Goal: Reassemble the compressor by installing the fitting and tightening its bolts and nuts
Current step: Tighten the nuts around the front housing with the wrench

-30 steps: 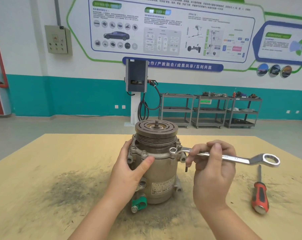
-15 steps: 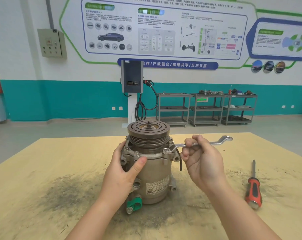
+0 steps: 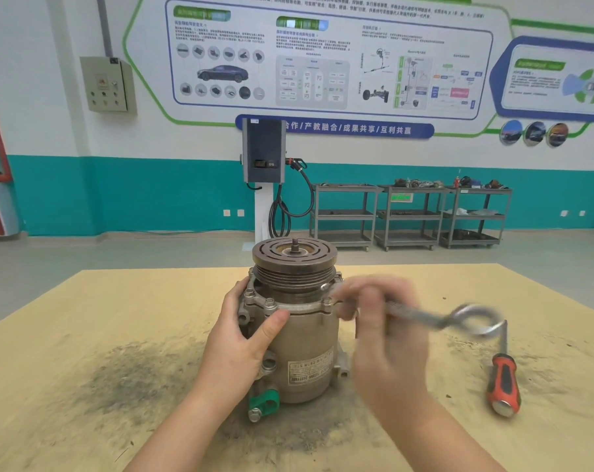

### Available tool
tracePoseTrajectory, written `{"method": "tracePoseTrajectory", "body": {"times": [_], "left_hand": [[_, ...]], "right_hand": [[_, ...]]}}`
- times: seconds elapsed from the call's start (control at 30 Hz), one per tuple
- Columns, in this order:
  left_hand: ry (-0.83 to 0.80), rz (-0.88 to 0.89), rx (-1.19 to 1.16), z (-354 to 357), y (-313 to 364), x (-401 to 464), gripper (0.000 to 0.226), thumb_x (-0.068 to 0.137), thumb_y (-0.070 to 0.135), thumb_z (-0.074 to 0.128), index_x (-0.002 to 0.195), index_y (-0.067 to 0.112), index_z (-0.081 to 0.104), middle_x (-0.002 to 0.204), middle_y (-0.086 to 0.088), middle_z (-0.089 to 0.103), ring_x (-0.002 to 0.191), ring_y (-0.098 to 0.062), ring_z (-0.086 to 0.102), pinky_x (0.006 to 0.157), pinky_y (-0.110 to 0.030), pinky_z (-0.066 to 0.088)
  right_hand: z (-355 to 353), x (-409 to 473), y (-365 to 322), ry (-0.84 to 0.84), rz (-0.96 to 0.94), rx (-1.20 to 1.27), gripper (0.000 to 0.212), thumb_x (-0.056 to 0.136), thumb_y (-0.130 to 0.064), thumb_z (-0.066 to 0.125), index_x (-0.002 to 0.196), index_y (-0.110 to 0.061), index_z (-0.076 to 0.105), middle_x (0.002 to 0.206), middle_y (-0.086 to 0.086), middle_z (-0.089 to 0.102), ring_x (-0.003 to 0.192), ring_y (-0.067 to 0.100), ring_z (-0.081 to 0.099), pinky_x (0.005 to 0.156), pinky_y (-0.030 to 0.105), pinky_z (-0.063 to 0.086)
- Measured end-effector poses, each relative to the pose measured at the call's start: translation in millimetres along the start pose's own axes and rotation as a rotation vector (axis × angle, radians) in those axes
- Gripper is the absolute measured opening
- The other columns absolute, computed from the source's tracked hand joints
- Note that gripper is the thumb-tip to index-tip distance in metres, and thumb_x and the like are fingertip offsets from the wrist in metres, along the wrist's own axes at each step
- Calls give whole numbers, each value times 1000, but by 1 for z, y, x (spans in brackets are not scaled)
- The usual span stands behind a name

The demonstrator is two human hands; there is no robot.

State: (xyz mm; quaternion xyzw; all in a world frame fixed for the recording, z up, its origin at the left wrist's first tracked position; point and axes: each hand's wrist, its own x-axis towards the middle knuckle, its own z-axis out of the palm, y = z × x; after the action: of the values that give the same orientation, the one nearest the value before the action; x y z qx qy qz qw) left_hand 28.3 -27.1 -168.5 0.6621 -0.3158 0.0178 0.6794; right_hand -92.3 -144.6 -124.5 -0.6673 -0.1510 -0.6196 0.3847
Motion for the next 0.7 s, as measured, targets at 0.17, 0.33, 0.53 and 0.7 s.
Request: {"method": "tracePoseTrajectory", "body": {"times": [0.17, 0.33, 0.53, 0.7], "left_hand": [[-5, -8, 0, 0, 2, 0, 73, 50, 89, 65, 115, 71, 37, 119, 32, 60, 112, 10, 56, 96, -25, 48], [0, -7, 13, 0, 2, -1, 77, 51, 89, 64, 119, 66, 36, 126, 28, 58, 119, 4, 54, 105, -35, 46], [-10, -12, 15, 0, 3, -1, 95, 51, 88, 64, 134, 52, 36, 128, 26, 58, 119, 3, 55, 104, -35, 46], [-3, -3, 27, 0, 4, -2, 81, 51, 88, 64, 122, 63, 36, 119, 24, 64, 110, 6, 60, 94, -26, 49]], "right_hand": [[-15, 23, 5, 311, 575, 431, 15, 105, -13, 31, 97, -17, 44, 64, 3, 65, 49, 14, 53, 48, 22, 46], [-21, 31, 22, 334, 909, 689, 18, 104, -4, 29, 97, -10, 44, 58, 5, 61, 43, 14, 49, 42, 23, 43], [-7, 8, 24, 402, 587, 466, 16, 105, -18, 34, 95, -18, 47, 65, 2, 63, 50, 17, 53, 50, 27, 47], [4, -16, 17, -136, -220, -96, 13, 100, -30, 52, 93, -21, 60, 88, -3, 62, 72, 18, 59, 65, 31, 50]]}}
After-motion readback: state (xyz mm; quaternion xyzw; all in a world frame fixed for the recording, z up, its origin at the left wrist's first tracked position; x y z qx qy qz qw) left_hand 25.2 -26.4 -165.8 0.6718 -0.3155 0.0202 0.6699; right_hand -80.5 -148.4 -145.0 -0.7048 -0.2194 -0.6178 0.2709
